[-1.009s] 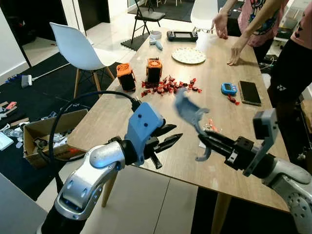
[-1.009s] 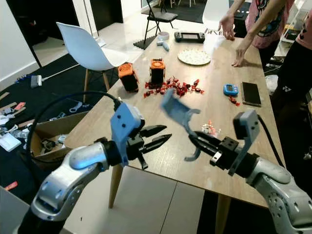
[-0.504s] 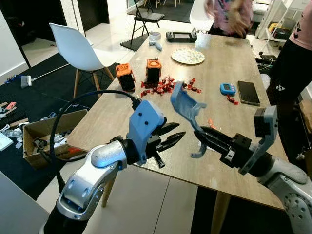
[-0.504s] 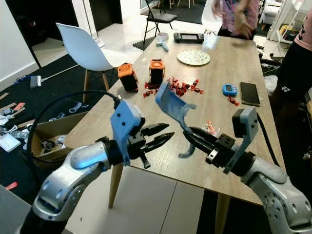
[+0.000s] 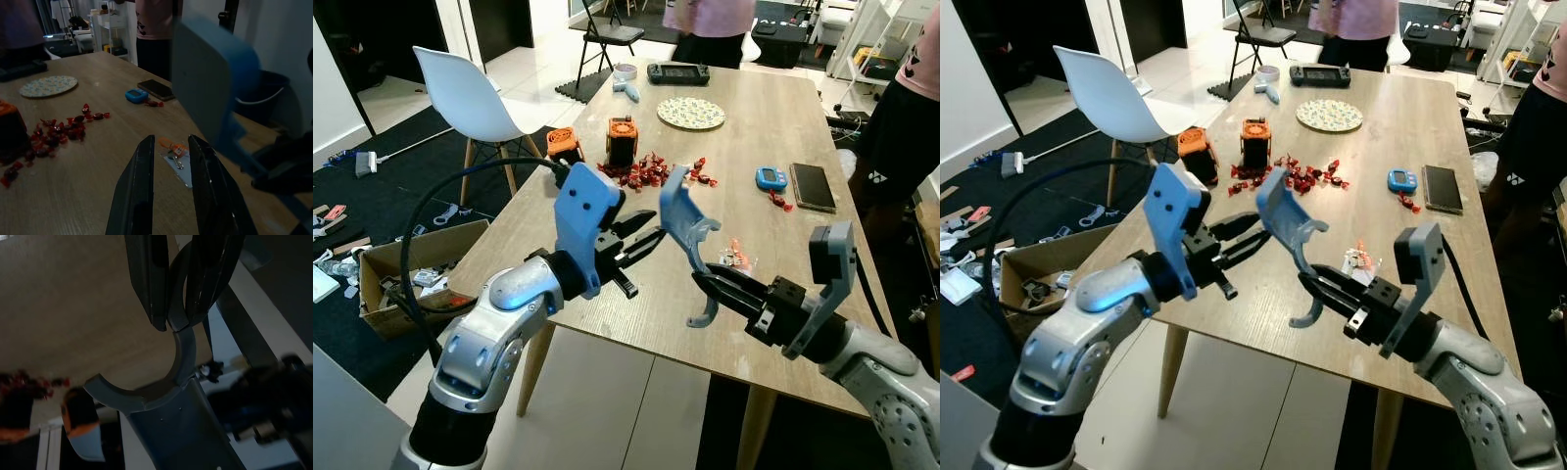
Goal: Hang keys on a hook
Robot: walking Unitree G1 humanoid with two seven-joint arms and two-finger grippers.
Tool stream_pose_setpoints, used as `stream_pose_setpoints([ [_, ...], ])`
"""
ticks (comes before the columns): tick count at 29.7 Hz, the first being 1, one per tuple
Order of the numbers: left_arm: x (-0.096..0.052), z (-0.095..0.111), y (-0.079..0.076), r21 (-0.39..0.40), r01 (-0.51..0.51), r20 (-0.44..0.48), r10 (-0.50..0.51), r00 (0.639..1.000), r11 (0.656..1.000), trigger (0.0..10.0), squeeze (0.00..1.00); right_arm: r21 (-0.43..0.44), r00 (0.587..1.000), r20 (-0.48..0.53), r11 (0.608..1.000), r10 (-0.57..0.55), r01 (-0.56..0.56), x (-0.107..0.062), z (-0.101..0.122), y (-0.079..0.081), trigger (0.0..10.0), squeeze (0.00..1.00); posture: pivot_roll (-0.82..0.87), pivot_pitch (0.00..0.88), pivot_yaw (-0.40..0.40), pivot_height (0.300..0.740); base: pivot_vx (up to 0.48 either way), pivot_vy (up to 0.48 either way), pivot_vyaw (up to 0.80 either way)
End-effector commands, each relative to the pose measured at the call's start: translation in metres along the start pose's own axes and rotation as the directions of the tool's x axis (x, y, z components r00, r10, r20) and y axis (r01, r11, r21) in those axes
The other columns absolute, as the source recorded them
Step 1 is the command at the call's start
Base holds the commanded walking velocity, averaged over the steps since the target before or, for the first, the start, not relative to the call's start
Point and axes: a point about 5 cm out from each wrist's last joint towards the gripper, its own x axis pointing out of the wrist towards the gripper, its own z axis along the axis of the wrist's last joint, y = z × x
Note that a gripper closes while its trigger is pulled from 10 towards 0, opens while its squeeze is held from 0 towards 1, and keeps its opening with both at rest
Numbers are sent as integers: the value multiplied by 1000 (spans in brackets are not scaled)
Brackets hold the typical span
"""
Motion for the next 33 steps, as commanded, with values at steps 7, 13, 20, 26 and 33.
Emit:
stream_pose_setpoints([
  [7,-5,-25,-7,-45,21,-89,-25,996,999,10000,0,-60,997,-2,996,-72,72,-5,6,-13,10000,0,68,146,3,740,0,0,0],
  [13,-3,-35,0,-46,-53,-125,46,991,998,10000,0,-70,995,-9,993,-96,95,-10,6,-17,10000,0,67,146,-1,740,0,0,0],
  [20,-3,-34,7,-48,-81,-130,74,989,996,10000,0,-77,983,-75,984,-166,161,-22,-9,-26,10000,0,66,148,6,740,0,0,0],
  [26,-13,-38,0,-103,49,-163,-65,985,993,10000,0,-108,974,-94,975,-206,195,-26,-10,-33,10000,0,63,147,14,740,0,0,0],
  [33,-20,-28,-9,-165,142,-112,-162,980,976,10000,0,-116,981,-75,978,-180,171,-18,-7,-30,10000,0,72,146,9,740,0,0,0],
])
